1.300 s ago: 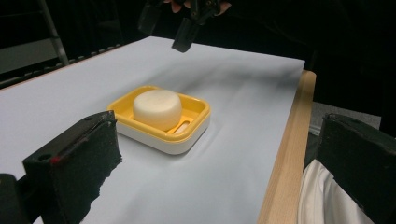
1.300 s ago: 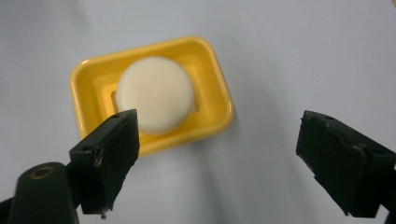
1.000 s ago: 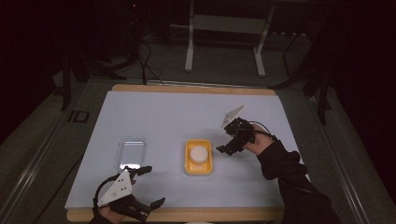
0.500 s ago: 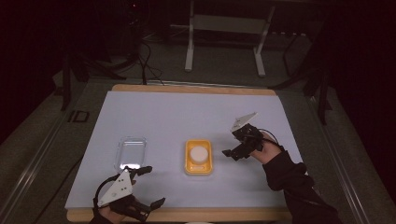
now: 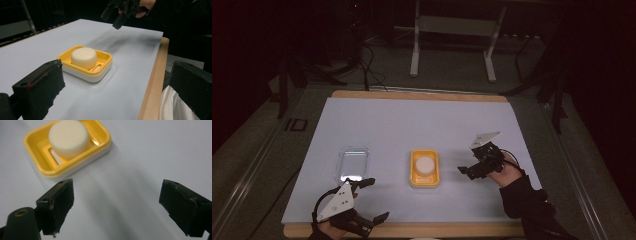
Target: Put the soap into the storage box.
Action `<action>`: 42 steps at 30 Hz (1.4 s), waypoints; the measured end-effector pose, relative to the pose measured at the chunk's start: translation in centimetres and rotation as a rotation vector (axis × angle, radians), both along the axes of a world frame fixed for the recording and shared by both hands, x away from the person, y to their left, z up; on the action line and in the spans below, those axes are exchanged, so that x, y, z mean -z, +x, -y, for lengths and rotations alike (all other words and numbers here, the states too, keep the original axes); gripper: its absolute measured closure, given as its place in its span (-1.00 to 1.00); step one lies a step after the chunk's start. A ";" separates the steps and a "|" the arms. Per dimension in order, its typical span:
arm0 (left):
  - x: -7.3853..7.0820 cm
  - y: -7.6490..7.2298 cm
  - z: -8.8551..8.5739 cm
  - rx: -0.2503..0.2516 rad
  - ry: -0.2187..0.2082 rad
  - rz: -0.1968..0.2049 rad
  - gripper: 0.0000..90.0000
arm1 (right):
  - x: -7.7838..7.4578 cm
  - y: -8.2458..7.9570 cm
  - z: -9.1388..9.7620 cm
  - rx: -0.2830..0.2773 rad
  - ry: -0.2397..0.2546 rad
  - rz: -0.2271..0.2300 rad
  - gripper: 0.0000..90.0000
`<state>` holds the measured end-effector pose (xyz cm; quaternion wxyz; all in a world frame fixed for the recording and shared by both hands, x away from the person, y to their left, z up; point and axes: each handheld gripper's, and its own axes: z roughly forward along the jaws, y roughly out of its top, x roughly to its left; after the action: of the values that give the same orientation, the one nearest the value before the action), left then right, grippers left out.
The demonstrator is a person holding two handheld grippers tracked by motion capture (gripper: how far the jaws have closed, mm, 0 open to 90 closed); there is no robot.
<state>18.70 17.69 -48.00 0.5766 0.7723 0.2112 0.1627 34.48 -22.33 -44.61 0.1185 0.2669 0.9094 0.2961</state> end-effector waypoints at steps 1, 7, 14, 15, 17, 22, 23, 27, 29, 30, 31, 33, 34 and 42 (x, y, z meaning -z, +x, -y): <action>0.0 0.0 0.0 0.000 0.001 0.000 -1.00 | 0.1 -0.1 0.2 0.010 -0.005 0.004 -0.72; 0.0 0.0 0.0 0.000 0.000 -0.001 -1.00 | 0.5 -0.9 1.3 0.066 0.013 0.013 -0.72; 0.0 0.0 0.1 0.002 0.001 -0.001 -1.00 | 0.5 -2.2 2.3 0.128 0.046 0.040 -0.73; 0.0 0.0 0.1 0.002 -0.001 -0.001 -1.00 | 0.6 -2.3 2.5 0.136 0.049 0.042 -0.72; 0.0 0.0 0.1 0.002 0.000 0.000 -1.00 | 0.8 -2.7 2.8 0.158 0.057 0.045 -0.72; 0.0 0.0 0.1 0.003 0.006 0.000 -1.00 | 1.7 -3.5 3.4 0.170 0.048 0.040 -0.72; 0.0 0.0 0.1 0.003 0.006 -0.001 -1.00 | 1.9 -3.7 3.5 0.172 0.043 0.046 -0.72; 0.0 0.0 0.1 0.005 0.009 0.000 -1.00 | 2.1 -4.3 4.0 0.178 0.034 0.067 -0.72; 0.0 0.0 0.1 0.005 0.009 0.001 -1.00 | 2.2 -4.6 4.4 0.187 0.054 0.068 -0.72; 0.0 0.0 0.1 0.005 0.010 0.001 -1.00 | 2.2 -4.7 4.4 0.190 0.055 0.065 -0.72; 0.1 0.0 0.2 0.005 0.012 0.001 -1.00 | 2.3 -4.8 4.5 0.194 0.060 0.068 -0.72; 0.0 -0.1 0.2 0.005 0.013 0.002 -1.00 | 2.5 -5.1 4.6 0.202 0.066 0.064 -0.72; 0.0 -0.1 0.2 0.004 0.012 0.002 -1.00 | 2.7 -5.3 4.7 0.203 0.064 0.065 -0.72; 0.1 -0.1 0.2 0.008 0.018 0.000 -1.00 | 3.0 -5.5 5.0 0.208 0.053 0.081 -0.72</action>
<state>18.60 17.44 -48.07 0.5700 0.7784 0.2067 0.1623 28.97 -27.36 -47.60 0.1781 0.3509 0.8632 0.3164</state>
